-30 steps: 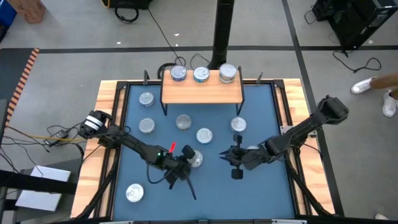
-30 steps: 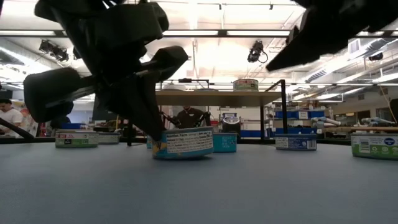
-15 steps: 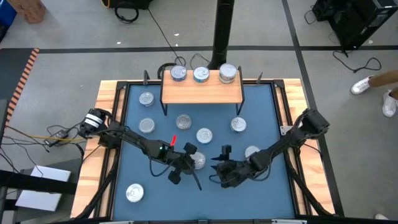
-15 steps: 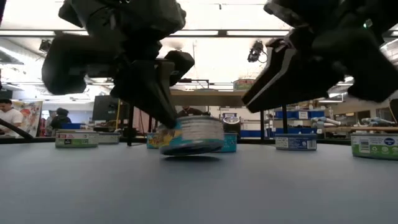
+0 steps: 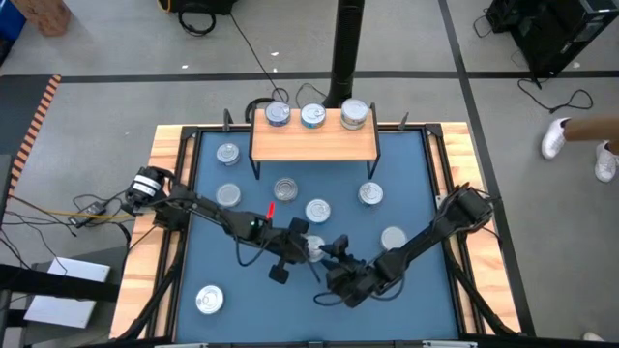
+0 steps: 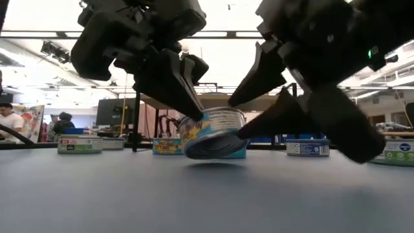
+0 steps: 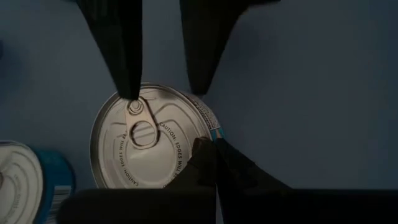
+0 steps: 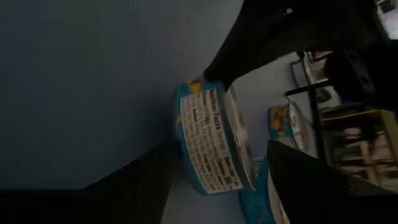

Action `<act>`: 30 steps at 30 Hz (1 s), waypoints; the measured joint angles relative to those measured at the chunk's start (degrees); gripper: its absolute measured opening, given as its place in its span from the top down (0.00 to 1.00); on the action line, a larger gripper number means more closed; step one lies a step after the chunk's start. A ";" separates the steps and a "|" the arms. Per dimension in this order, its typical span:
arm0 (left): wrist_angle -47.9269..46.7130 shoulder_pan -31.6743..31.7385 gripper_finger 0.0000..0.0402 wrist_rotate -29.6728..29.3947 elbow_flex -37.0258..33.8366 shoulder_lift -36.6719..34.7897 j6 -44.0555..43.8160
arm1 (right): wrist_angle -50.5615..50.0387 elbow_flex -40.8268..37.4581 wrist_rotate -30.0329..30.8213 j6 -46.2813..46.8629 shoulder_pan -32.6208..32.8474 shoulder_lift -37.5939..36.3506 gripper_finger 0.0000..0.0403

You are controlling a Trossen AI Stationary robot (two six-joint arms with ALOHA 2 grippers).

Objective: Stack canned seafood by type on shelf
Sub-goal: Stack the light blue tuna can on top of the light blue tuna can on the shelf

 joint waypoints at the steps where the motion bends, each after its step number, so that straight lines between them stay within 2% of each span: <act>1: 0.29 0.12 1.00 0.46 0.00 0.00 -0.46 | -0.18 0.12 0.71 -0.98 0.02 0.34 0.33; 6: 1.64 1.19 1.00 2.27 0.02 -0.07 -2.24 | -1.43 0.12 2.57 -3.95 0.07 1.09 0.32; 11: 3.65 2.07 1.00 4.41 0.02 -0.09 -2.81 | -1.53 0.12 4.27 -6.32 0.07 1.07 0.36; 17: 4.28 2.49 1.00 5.75 0.02 -0.09 -3.06 | -1.56 0.12 4.47 -6.41 0.11 1.07 0.46; 22: 4.46 2.74 1.00 7.58 0.02 -0.09 -5.26 | -1.41 0.12 4.14 -6.43 0.22 1.07 0.58; 25: 5.01 2.75 0.96 8.23 0.02 -0.09 -5.82 | -1.36 0.12 3.99 -6.43 0.32 1.07 0.64; 30: 7.02 2.42 0.83 8.62 0.02 -0.11 -5.68 | -1.30 0.12 4.21 -6.41 0.86 1.07 0.64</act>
